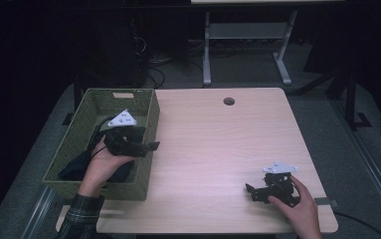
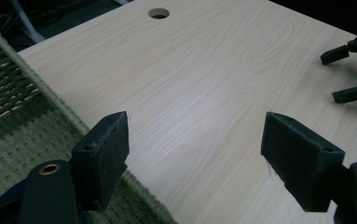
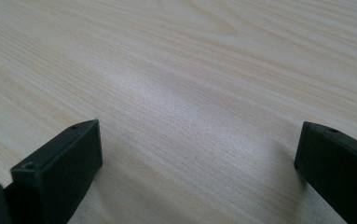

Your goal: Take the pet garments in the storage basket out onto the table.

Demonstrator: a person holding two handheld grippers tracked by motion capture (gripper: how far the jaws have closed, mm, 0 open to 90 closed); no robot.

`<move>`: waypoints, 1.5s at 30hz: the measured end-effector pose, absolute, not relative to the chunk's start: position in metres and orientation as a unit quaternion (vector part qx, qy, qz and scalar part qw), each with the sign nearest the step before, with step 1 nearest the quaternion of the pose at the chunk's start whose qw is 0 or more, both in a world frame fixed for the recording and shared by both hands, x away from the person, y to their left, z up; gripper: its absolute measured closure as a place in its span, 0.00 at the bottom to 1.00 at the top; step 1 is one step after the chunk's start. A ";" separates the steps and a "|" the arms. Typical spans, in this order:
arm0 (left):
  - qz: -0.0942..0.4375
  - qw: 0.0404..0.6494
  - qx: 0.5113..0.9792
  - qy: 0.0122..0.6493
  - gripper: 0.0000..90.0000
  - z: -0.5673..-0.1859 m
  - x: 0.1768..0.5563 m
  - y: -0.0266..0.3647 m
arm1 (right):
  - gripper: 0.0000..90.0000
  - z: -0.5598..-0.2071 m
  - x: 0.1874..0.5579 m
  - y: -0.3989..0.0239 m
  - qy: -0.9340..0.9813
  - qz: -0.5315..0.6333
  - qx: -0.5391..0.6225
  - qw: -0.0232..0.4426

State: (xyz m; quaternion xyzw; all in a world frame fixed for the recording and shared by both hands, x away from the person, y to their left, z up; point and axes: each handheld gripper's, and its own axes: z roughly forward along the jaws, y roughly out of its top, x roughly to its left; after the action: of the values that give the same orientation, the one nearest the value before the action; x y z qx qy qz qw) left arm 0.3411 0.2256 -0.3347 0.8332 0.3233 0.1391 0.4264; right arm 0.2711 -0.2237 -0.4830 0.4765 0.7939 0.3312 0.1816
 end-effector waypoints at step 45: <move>0.178 0.373 0.804 0.428 0.34 -0.342 0.344 0.341 | 0.01 -0.483 0.271 -0.224 0.794 0.331 0.476 0.181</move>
State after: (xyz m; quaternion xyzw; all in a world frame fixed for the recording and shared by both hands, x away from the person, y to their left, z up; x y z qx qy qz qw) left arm 0.3443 0.3409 -0.3417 0.8037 0.4279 0.1782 0.3730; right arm 0.2711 -0.2238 -0.4830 0.4765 0.7941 0.3310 0.1813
